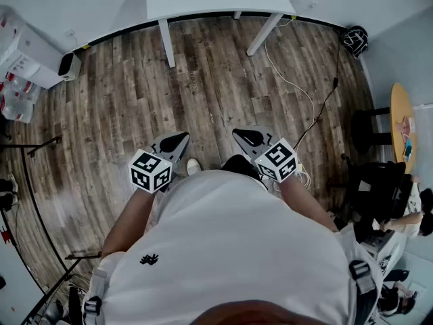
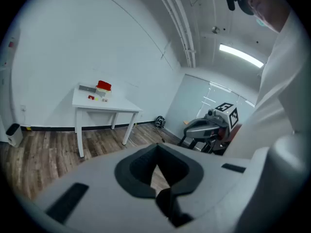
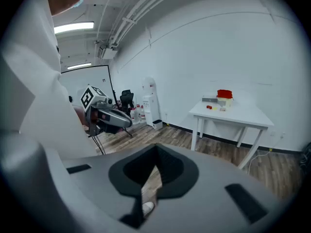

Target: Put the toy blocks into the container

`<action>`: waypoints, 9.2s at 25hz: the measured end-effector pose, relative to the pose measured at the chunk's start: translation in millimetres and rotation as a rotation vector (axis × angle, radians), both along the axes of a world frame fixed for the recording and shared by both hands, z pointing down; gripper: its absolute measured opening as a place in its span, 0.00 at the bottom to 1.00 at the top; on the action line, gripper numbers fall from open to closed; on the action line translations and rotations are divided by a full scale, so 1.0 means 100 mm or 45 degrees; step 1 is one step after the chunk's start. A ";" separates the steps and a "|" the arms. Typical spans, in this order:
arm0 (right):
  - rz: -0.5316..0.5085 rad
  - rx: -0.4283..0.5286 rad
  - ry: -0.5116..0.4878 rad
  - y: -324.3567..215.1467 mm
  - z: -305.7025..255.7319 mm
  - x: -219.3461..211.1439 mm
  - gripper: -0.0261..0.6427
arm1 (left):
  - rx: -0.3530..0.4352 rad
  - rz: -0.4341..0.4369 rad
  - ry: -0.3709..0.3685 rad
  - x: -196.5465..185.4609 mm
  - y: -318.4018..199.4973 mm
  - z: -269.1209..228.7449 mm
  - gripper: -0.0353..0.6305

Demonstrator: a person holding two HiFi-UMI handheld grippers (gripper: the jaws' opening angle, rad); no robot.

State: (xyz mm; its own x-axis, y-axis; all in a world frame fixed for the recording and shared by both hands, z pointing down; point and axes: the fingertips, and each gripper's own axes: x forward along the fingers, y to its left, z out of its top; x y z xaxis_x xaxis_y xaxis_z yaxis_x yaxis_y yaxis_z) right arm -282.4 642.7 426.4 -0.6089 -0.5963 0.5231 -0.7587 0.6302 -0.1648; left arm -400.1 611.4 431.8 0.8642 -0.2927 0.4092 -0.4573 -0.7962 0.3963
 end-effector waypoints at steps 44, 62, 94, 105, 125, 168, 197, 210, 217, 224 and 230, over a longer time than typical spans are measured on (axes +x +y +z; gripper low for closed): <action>-0.034 -0.008 -0.149 -2.92 0.56 2.43 0.11 | 0.127 -0.151 -0.215 2.46 -3.20 0.33 0.12; 0.134 -0.045 -0.070 -4.90 0.30 2.34 0.10 | 0.148 0.045 -0.337 2.44 -5.56 0.71 0.19; -0.168 -0.089 -0.093 -6.84 0.51 3.51 0.10 | 0.081 0.123 -1.038 2.54 -7.70 2.12 0.34; -0.226 -0.075 -0.105 -7.06 0.58 3.64 0.10 | 0.018 -0.012 -0.975 2.53 -7.75 2.04 0.27; -0.257 -0.062 -0.199 -7.23 0.69 3.67 0.09 | 0.129 -0.238 -0.727 2.63 -8.23 0.60 0.27; -0.091 -0.141 -0.253 -7.29 0.92 4.25 0.09 | -0.056 -0.145 -1.233 3.05 -10.03 0.93 0.27; -0.220 -0.112 -0.198 -7.17 0.78 3.73 0.09 | 0.247 -0.229 -0.832 3.02 -9.68 0.06 0.22; -0.357 -0.106 -0.132 -6.91 0.69 3.04 0.09 | 0.347 -0.313 -0.530 2.53 -8.42 -0.20 0.06; -0.368 -0.096 -0.115 -6.73 0.64 2.68 0.09 | 0.286 -0.350 -0.335 2.33 -7.59 -0.09 0.06; -0.380 -0.098 -0.079 -6.51 0.60 2.39 0.08 | 0.229 -0.342 -0.246 2.24 -6.85 0.03 0.06; -0.362 -0.077 -0.069 -6.36 0.54 2.19 0.08 | 0.201 -0.321 -0.253 2.09 -6.50 0.18 0.06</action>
State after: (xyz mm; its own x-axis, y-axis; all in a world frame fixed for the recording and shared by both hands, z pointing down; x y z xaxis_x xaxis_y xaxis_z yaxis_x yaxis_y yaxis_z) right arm -63.2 6.6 480.7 -0.7750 -0.3665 0.5149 -0.5424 0.8039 -0.2442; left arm -191.3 -38.9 450.1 0.6652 -0.5594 0.4946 -0.7027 -0.6930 0.1612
